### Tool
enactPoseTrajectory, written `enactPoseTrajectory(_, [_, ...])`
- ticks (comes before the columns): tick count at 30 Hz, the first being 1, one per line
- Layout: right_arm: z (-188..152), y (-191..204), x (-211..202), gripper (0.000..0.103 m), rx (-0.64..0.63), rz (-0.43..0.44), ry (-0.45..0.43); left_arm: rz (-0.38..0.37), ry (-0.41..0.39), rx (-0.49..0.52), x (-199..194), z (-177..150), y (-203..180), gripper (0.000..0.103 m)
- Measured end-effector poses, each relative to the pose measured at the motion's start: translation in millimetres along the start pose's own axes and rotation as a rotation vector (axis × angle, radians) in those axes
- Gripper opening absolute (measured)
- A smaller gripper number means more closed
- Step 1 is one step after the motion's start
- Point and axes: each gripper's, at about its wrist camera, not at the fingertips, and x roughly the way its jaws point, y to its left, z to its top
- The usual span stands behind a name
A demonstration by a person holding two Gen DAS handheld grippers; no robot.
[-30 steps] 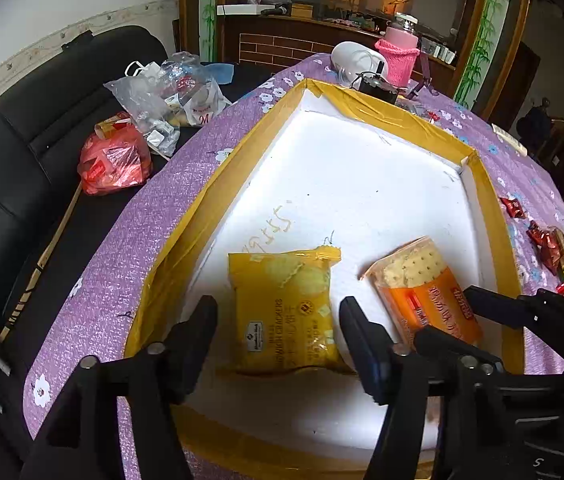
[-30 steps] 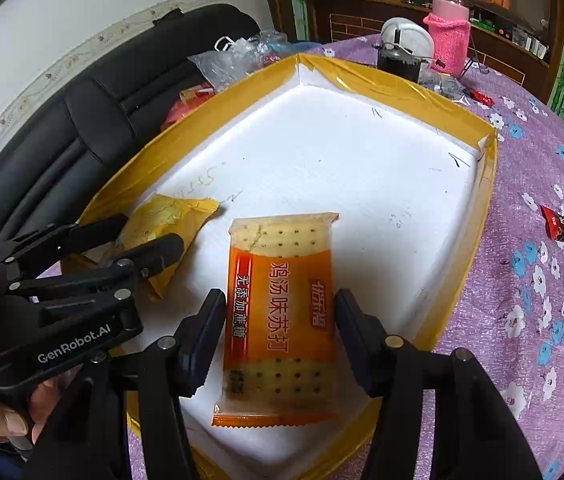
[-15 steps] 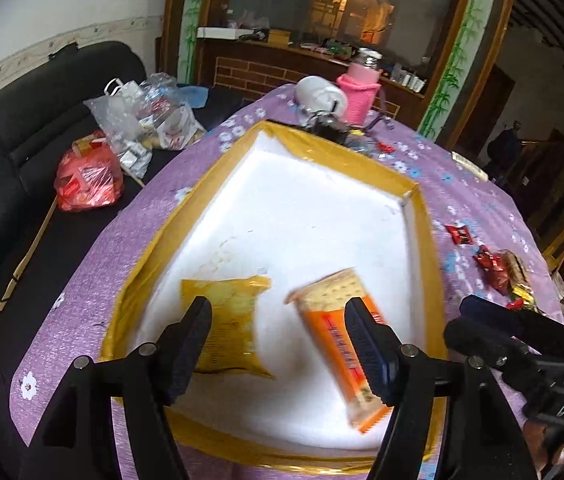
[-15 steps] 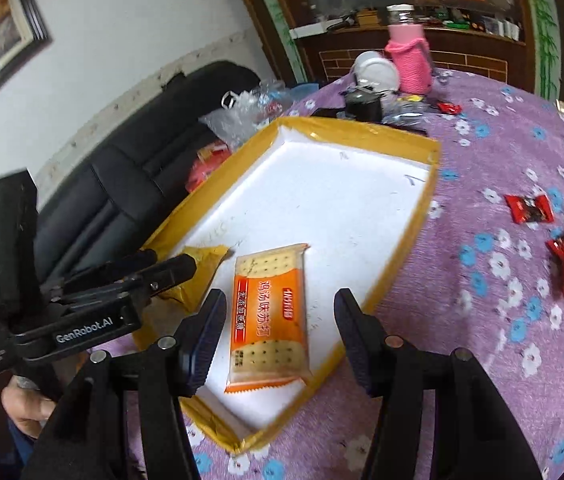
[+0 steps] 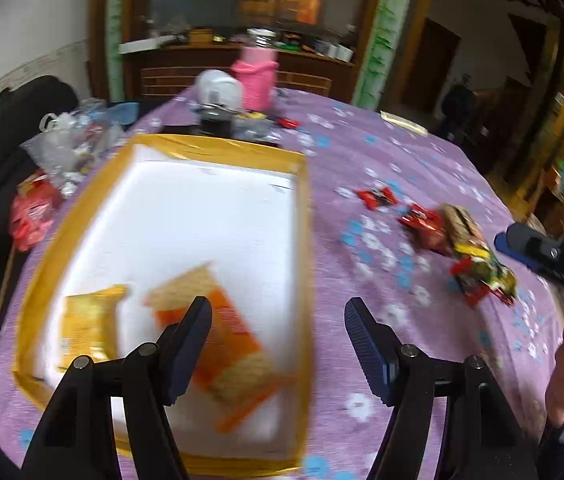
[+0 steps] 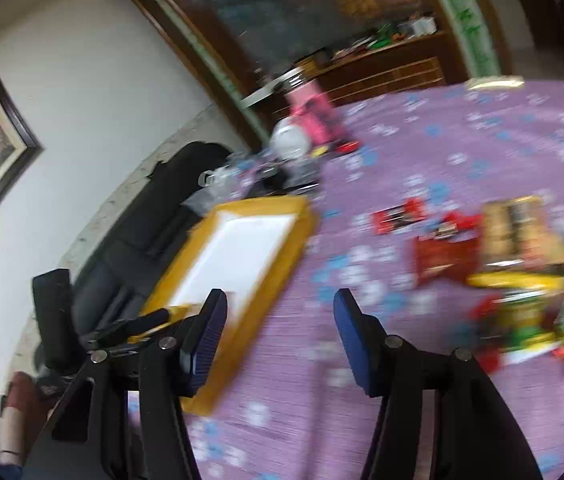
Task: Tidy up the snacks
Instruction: 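Move both open tools back to the snack pile, then grasp the red candy packet with the left tool while the right tool grasps the green-yellow snack bag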
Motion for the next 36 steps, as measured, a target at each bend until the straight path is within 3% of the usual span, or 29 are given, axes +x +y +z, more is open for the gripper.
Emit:
enactPoseTrajectory(7, [-4, -107, -42, 0.055, 0.062, -0.22, 0.012, -0.126, 0.088, 0.045, 24, 1, -56, 0.072])
enactPoseTrajectory(11, [-13, -158, -44, 0.055, 0.121, -0.216, 0.061, -0.213, 0.154, 0.042, 41, 6, -89, 0.072])
enactPoseTrajectory(15, [-17, -162, -41, 0.054, 0.091, -0.254, 0.069, -0.278, 0.201, 0.041, 55, 13, -120, 0.072])
enactPoseTrajectory(19, [-24, -165, -28, 0.033, 0.087, -0.266, 0.106, -0.31, 0.225, 0.033, 65, 20, -139, 0.072])
enactPoseTrajectory(24, [-30, -145, -19, 0.02, 0.038, -0.188, 0.133, -0.35, 0.271, 0.0, 84, 28, -156, 0.072])
enactPoseTrajectory(27, [-33, -131, -12, 0.019, -0.004, -0.162, 0.149, -0.35, 0.291, -0.016, 98, 30, -163, 0.072])
enactPoseTrajectory(32, [-29, -146, -23, 0.014, 0.083, -0.18, 0.104, -0.303, 0.284, 0.008, 110, 28, -172, 0.071])
enactPoseTrajectory(36, [-28, -153, -27, 0.014, 0.119, -0.191, 0.084, -0.262, 0.282, 0.048, 121, 23, -178, 0.055])
